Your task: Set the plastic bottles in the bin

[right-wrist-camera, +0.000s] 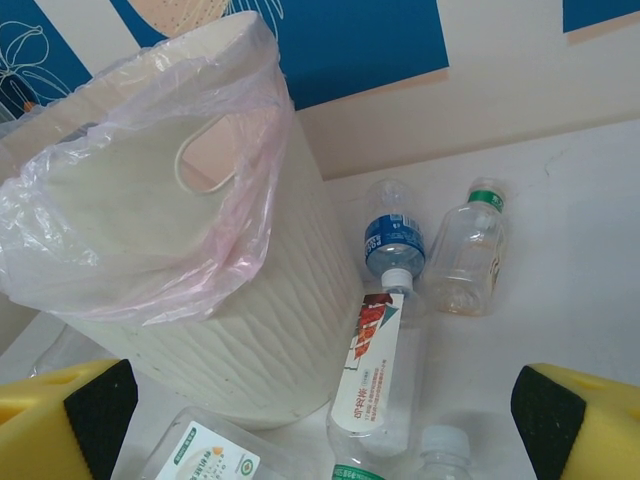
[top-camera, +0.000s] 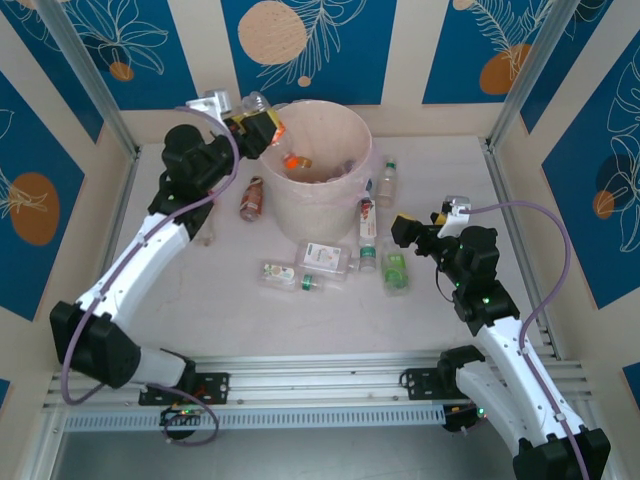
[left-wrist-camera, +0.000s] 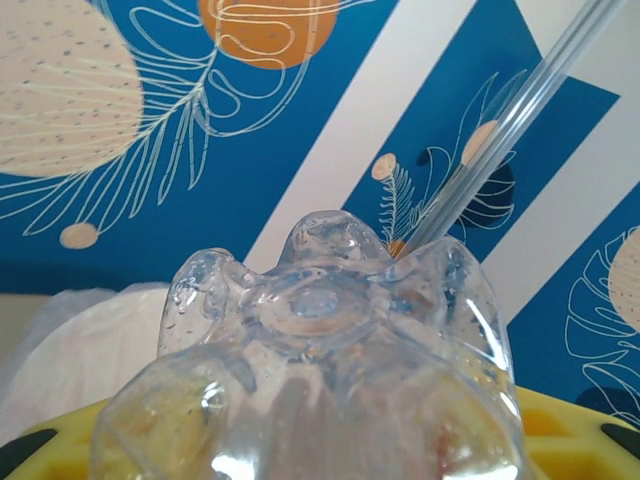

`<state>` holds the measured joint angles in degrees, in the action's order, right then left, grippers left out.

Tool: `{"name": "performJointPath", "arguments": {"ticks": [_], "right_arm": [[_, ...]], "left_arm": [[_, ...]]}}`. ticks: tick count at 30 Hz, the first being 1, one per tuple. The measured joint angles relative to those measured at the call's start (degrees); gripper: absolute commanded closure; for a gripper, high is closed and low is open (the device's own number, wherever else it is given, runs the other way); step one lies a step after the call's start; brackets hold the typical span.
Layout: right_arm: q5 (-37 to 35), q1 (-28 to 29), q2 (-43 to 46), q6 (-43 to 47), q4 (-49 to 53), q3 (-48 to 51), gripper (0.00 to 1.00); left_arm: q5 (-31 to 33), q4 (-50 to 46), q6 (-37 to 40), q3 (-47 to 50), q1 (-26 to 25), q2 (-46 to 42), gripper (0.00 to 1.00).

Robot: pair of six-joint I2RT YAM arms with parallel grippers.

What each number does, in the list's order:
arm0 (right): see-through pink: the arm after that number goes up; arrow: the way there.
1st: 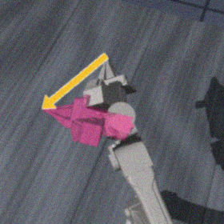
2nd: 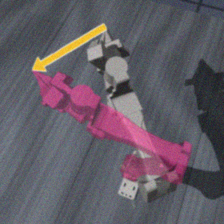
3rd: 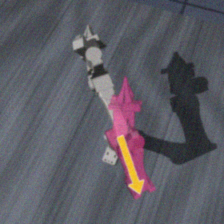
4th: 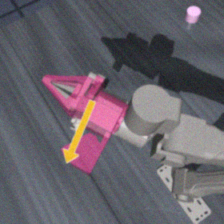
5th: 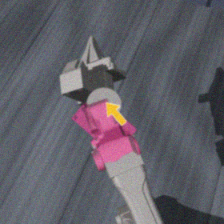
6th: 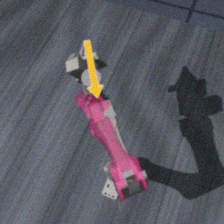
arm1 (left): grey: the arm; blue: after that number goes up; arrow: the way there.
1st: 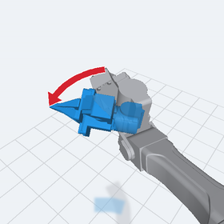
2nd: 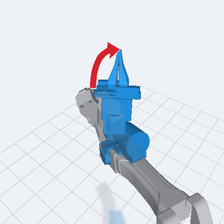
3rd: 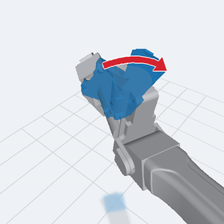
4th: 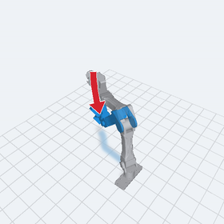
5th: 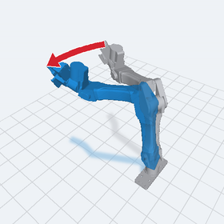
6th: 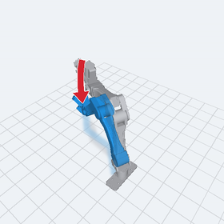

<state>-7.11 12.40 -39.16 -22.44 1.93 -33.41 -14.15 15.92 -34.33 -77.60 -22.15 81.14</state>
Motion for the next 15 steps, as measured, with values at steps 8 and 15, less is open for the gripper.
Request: {"name": "performJointPath", "arguments": {"ticks": [8, 15], "right_arm": [[-0.39, 0.28, 1.03, -0.04, 3.96, -1.33, 0.02], [-1.66, 0.33, 3.39, -0.09, 5.66, -1.55, 0.02]], "left_arm": [[0.24, -1.79, 2.95, -9.81, -3.56, 10.16, 0.74], [-1.27, -9.97, 10.71, -10.54, -5.9, 11.8, 0.71]]}}
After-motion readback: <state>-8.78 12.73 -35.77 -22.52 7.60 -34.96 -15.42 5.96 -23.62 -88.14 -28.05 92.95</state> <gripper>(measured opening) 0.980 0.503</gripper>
